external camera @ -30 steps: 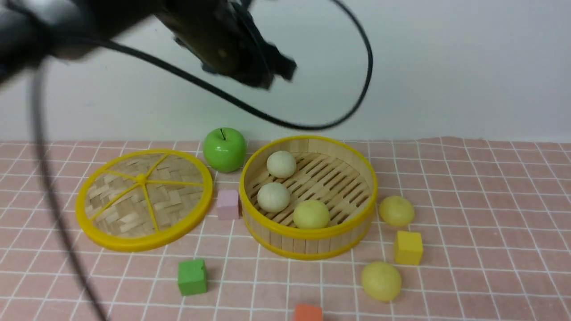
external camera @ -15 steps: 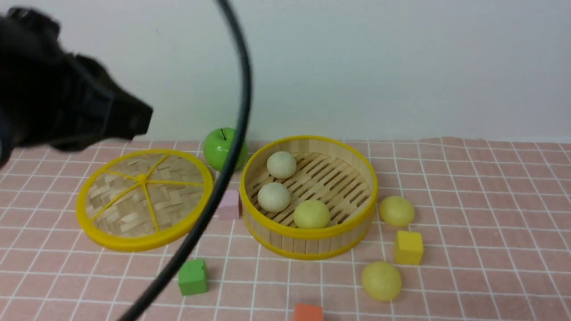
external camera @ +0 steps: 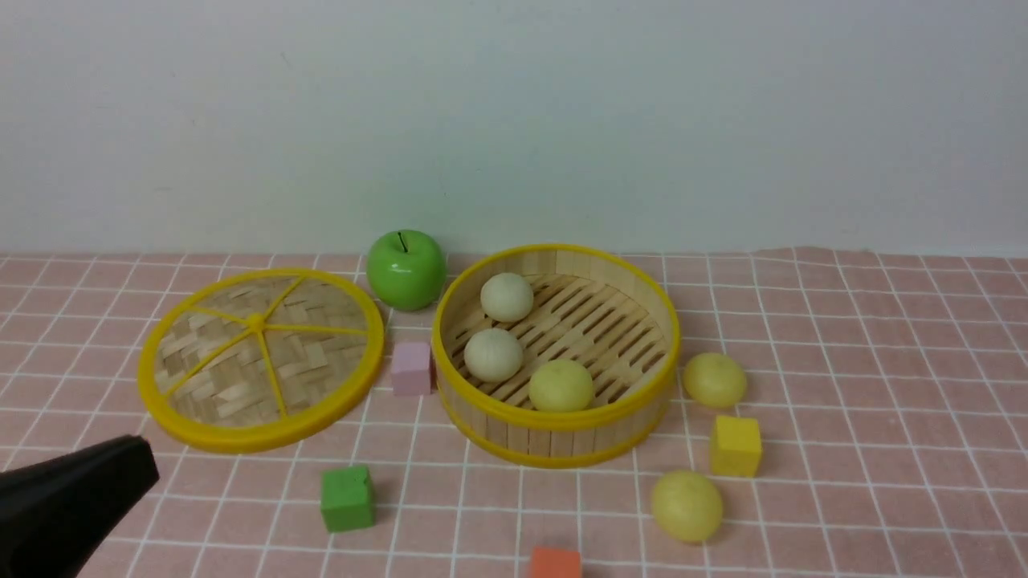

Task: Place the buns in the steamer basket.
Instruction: Use the right arm to grab a steamed stuffed bun

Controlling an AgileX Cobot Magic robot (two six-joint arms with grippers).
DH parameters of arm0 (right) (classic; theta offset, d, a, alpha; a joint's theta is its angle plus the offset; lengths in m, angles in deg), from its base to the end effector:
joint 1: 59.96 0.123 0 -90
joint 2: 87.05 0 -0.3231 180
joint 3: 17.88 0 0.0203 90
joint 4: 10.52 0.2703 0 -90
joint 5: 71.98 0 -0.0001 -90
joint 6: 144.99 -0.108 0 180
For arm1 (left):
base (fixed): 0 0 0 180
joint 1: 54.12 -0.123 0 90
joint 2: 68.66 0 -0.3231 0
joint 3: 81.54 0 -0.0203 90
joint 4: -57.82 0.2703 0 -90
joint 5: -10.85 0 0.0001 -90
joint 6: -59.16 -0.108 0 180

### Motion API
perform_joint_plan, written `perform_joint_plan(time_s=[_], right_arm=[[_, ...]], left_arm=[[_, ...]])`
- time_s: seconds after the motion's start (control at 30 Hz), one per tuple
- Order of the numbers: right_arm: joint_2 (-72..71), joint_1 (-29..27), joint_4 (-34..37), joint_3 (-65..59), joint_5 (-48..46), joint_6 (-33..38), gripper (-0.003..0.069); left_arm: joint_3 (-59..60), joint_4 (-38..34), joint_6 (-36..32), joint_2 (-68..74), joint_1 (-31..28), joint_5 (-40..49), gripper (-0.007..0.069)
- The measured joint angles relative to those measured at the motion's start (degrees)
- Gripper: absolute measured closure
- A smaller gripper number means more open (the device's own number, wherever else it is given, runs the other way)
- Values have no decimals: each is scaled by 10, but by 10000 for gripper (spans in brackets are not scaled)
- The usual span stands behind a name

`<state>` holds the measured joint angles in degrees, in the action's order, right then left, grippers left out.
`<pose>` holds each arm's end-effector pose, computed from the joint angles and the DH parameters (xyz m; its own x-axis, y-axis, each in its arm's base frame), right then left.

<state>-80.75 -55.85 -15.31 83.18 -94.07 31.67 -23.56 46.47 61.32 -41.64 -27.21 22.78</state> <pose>0.0497 0.0002 0.1690 -0.2951 -0.0404 -0.9546 -0.0474 0.9985 -0.0276 0.0754 -0.0432 0.3009 -0.2134 -0.1489 -0.9656 0.4513 0.8615 -0.2326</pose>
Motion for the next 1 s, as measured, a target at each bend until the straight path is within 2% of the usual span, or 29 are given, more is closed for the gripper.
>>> perform_joint_plan(time_s=[0.13, 0.43, 0.6, 0.63, 0.67, 0.8, 0.9, 1.0], right_arm=[[0, 0, 0, 0, 0, 0, 417], [0, 0, 7, -1, 8, -4, 417], [0, 0, 169, -7, 105, -106, 417], [0, 0, 176, -7, 115, -115, 417], [0, 0, 230, -7, 153, -145, 417], [0, 0, 309, -7, 216, -192, 417], [0, 3, 339, -4, 221, -203, 417], [32, 33, 327, 61, 108, -176, 431]], left_arm=[[35, 1, 0, -29, 0, -42, 638], [37, 2, 0, -29, 0, -46, 638], [37, 2, 0, -29, 0, -46, 638], [37, 2, 0, -29, 0, -46, 638], [37, 2, 0, -29, 0, -46, 638], [37, 2, 0, -29, 0, -46, 638], [37, 2, 0, -29, 0, -46, 638], [37, 2, 0, -29, 0, -46, 638]])
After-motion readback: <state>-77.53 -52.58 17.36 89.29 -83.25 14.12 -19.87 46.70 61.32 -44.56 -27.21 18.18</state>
